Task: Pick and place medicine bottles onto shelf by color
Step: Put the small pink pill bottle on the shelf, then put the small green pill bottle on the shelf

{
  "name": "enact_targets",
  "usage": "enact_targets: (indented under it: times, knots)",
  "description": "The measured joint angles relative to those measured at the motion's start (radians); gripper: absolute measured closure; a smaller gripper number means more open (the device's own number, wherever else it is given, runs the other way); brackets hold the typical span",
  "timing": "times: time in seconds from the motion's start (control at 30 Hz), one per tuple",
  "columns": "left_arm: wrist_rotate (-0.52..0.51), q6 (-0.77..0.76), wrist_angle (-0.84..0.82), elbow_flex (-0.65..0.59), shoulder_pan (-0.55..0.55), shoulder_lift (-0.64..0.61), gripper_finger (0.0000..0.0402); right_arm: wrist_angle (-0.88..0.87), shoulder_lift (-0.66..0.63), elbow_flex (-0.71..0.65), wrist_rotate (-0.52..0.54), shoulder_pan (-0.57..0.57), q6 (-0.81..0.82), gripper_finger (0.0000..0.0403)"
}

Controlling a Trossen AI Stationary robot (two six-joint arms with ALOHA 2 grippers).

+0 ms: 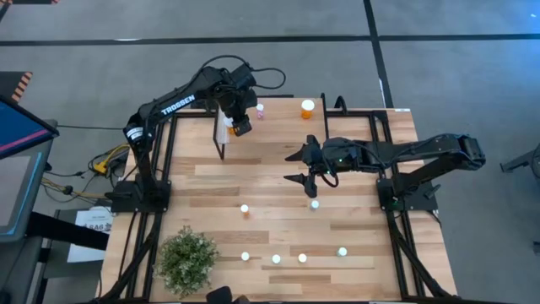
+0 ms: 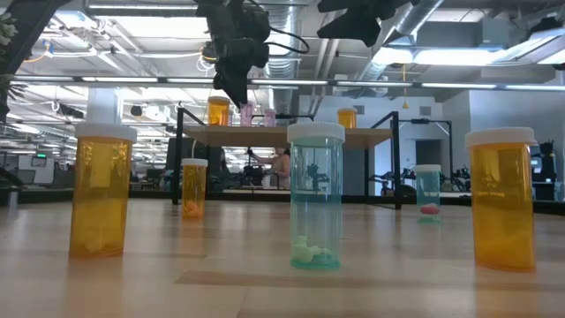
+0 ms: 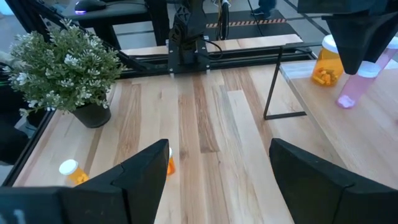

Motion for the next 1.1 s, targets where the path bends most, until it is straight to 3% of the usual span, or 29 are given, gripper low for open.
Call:
enact_targets:
  times: [0.3,0.77,0.93,1.1]
  knots:
    - [-0.003,-0.001,-0.004,0.0,0.0,-0.012,0.0266,0.0,0.0,0.0,0.0,0.0,0.003,0.0101]
    - [0.016,-0.009,-0.004,-0.001,-0.018,-0.161,0.0266,-0.025,0.0,0.0,0.001,0.007,0.008,0.0101]
    - [0.027,-0.031,0.037,-0.001,-0.081,-0.268,0.0266,-0.025,0.006,-0.001,0.001,0.017,0.017,0.0101]
    - [0.017,-0.061,0.121,-0.001,-0.216,-0.374,0.0266,-0.022,0.006,-0.001,0.002,0.043,0.016,0.0101]
